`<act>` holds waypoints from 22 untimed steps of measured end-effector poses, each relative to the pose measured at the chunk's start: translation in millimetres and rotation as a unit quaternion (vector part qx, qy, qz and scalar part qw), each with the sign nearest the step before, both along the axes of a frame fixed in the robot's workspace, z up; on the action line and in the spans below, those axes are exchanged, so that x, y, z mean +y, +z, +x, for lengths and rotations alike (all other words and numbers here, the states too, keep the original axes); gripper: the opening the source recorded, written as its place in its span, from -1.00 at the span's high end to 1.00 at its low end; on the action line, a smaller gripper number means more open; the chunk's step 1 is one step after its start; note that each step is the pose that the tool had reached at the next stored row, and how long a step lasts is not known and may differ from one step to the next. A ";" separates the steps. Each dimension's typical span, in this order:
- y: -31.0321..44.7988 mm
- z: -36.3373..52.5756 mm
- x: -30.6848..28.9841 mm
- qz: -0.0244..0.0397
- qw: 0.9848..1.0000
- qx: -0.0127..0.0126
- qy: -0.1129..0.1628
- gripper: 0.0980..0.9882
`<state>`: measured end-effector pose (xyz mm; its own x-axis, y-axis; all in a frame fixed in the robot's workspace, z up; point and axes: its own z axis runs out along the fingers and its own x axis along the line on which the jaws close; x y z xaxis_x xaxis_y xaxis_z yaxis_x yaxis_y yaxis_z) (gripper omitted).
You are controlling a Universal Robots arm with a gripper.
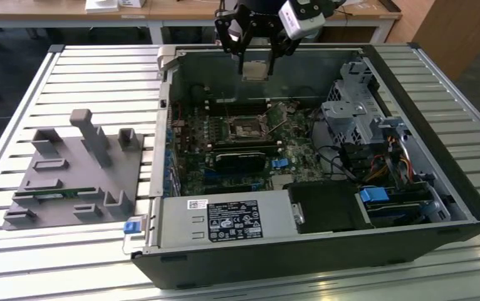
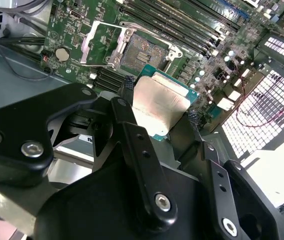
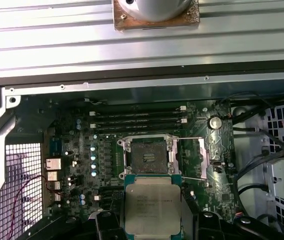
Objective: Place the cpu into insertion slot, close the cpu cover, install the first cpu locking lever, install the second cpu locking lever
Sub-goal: 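Place the cpu into insertion slot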
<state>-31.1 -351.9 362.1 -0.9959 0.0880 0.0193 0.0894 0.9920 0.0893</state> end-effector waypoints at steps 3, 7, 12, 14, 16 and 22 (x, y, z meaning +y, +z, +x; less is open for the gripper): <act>0.0 0.0 0.0 0.000 1.000 0.000 -0.006 0.01; 0.0 0.0 0.0 0.000 1.000 0.000 -0.014 0.01; 0.0 0.0 0.0 0.000 1.000 0.000 -0.023 0.01; 0.0 0.0 0.0 0.000 1.000 0.000 -0.026 0.01; 0.0 0.0 0.0 0.000 1.000 0.000 -0.030 0.01; 0.0 0.0 0.0 0.000 0.999 0.000 -0.039 0.01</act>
